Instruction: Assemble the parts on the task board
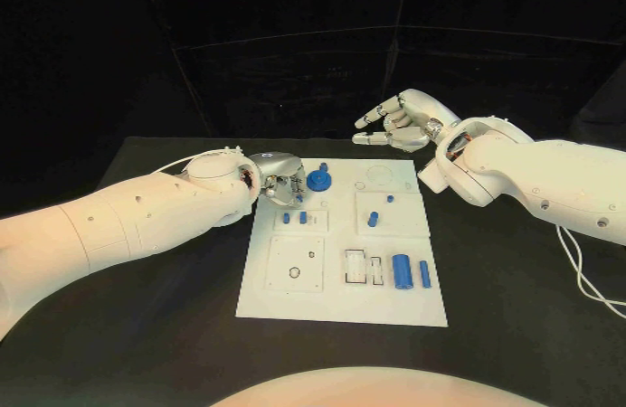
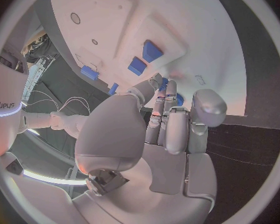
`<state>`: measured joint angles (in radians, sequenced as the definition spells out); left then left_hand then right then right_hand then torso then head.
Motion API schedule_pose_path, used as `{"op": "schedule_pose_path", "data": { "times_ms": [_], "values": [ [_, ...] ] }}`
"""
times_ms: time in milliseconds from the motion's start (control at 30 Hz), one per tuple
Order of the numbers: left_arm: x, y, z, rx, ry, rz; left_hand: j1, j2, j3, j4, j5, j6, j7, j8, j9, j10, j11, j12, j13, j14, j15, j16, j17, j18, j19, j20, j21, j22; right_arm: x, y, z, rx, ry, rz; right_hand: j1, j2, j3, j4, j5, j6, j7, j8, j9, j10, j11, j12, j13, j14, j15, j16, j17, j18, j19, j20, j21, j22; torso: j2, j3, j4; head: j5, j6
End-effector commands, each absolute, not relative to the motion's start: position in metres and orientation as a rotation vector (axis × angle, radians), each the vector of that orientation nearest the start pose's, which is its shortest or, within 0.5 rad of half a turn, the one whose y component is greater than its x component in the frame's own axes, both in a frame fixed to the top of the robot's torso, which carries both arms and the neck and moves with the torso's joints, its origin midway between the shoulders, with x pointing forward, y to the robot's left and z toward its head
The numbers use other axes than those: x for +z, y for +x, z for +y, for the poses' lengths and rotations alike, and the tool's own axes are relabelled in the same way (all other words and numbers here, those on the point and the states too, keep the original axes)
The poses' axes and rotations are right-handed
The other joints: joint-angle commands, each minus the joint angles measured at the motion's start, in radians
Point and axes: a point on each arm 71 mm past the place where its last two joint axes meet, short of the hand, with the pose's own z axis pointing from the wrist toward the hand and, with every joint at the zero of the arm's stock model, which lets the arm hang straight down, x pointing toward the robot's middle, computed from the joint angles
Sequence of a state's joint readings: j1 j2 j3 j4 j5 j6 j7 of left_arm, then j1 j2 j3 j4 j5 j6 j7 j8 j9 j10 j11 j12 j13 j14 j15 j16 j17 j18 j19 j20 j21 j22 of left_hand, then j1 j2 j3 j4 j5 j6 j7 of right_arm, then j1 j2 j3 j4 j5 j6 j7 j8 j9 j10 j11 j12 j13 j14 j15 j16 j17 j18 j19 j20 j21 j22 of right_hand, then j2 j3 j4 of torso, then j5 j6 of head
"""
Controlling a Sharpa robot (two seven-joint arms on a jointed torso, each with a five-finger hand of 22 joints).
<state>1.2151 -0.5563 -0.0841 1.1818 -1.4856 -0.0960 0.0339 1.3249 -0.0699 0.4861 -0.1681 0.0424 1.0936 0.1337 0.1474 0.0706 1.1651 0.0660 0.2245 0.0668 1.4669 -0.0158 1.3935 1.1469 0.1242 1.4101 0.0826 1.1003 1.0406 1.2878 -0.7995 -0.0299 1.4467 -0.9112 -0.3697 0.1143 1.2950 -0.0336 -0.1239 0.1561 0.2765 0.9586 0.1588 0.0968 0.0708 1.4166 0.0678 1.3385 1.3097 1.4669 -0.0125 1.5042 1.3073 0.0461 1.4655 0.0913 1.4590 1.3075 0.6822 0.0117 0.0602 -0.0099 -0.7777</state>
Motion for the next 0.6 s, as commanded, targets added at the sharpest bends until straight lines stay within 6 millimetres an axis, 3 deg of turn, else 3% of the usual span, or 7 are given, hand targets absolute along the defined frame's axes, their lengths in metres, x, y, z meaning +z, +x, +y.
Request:
{"op": "schedule_pose_path", "data": {
  "times_ms": [33, 267, 600],
  "values": [
    [-0.2230, 0.5311, 0.1406, -0.651, 0.371, 1.855, -0.007, 0.001, -0.001, 0.004, 0.005, 0.007, 0.000, -0.003, -0.001, 0.009, 0.000, -0.007, 0.000, 0.018, -0.001, -0.001, -0.001, -0.012, 0.000, -0.001, 0.001, 0.000, -0.1345, 0.5151, -0.1993, 1.031, 0.236, 1.555, 0.005, 0.005, -0.006, -0.003, 0.005, -0.001, -0.008, 0.004, 0.001, -0.002, -0.003, 0.000, 0.065, 0.074, 0.001, -0.005, 0.132, 0.005, -0.004, 0.002, -0.005, 0.016, 0.000, 0.0002, 0.0007, -0.001, 0.000],
    [-0.2239, 0.5312, 0.1408, -0.646, 0.372, 1.867, -0.010, -0.004, -0.002, 0.003, 0.005, -0.001, 0.005, -0.012, -0.003, 0.002, 0.004, -0.019, -0.001, 0.016, 0.001, -0.002, -0.006, -0.012, -0.002, 0.000, 0.001, 0.001, -0.1346, 0.5151, -0.1997, 1.030, 0.237, 1.555, 0.005, 0.005, -0.006, -0.003, 0.005, -0.001, -0.008, 0.004, 0.001, -0.002, -0.003, 0.000, 0.065, 0.074, 0.001, -0.005, 0.132, 0.005, -0.004, 0.002, -0.005, 0.016, 0.000, 0.0004, 0.0004, -0.002, 0.001],
    [-0.2242, 0.5302, 0.1423, -0.640, 0.370, 1.874, -0.029, -0.032, -0.004, 0.001, 0.005, -0.085, 0.021, -0.071, -0.009, -0.052, 0.024, -0.071, -0.004, 0.012, 0.017, -0.007, -0.021, -0.012, -0.010, 0.011, -0.008, -0.005, -0.1347, 0.5154, -0.2016, 1.025, 0.239, 1.554, 0.005, 0.005, -0.006, -0.003, 0.005, -0.001, -0.008, 0.004, 0.001, -0.002, -0.003, 0.000, 0.065, 0.074, 0.001, -0.005, 0.132, 0.005, -0.004, 0.002, -0.005, 0.016, -0.001, -0.0002, 0.0016, -0.003, 0.001]
  ]
}}
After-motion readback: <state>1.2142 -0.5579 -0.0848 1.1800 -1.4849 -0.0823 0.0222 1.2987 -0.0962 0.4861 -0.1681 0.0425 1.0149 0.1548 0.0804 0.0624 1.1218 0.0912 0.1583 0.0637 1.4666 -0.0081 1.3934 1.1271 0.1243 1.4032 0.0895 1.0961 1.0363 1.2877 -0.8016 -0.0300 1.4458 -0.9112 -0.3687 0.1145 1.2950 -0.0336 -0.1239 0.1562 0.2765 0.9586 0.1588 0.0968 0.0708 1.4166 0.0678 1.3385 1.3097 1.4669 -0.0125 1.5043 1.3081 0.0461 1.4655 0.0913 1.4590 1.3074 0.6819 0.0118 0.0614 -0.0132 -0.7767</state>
